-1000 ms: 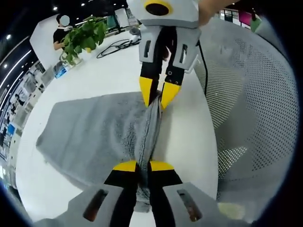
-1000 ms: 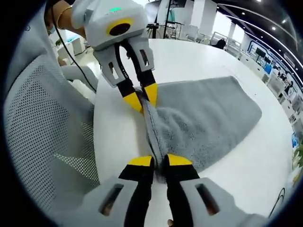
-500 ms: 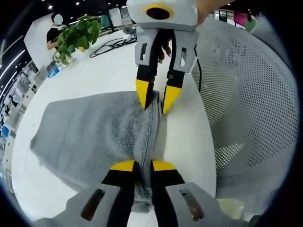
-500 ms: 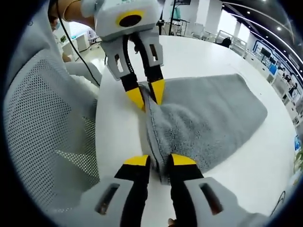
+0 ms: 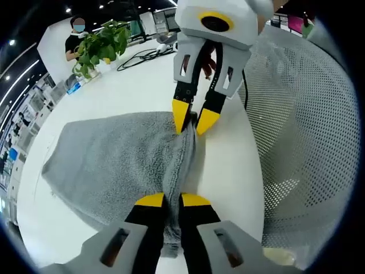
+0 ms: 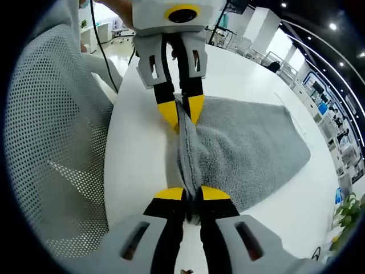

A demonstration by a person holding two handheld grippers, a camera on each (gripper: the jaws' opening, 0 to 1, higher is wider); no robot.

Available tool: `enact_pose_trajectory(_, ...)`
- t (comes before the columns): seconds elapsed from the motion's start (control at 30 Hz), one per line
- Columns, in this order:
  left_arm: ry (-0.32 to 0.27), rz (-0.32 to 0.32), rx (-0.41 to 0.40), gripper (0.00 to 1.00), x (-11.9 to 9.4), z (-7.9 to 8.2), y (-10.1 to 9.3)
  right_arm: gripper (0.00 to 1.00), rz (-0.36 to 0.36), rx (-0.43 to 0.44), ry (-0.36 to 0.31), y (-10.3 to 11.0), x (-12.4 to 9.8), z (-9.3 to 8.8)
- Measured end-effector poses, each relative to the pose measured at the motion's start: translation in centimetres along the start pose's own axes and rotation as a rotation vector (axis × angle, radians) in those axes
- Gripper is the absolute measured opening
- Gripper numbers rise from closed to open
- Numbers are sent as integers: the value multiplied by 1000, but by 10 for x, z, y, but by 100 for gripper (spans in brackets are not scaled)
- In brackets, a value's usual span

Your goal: Fold the towel on the table until its edges align and the towel forms a compact rectangular stack.

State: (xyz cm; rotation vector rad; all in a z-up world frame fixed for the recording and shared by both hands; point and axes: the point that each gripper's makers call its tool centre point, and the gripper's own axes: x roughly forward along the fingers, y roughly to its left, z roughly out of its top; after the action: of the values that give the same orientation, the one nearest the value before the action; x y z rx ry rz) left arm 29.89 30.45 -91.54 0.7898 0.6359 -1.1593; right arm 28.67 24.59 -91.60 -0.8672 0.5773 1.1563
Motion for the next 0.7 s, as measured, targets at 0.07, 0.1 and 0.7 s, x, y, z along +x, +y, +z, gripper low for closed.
enact_pose_trajectory(0.07, -5, 6, -12, 7, 0, 0, 1, 5, -14, -5, 13, -1, 1, 1)
enact_pose_trajectory(0.1, -9, 9, -20, 7, 0, 0, 1, 4, -16, -7, 20, -2, 1, 1)
enact_pose_trajectory(0.7, -34, 50, -56, 5, -19, 11, 9, 1, -8, 182, -33, -12, -17, 13)
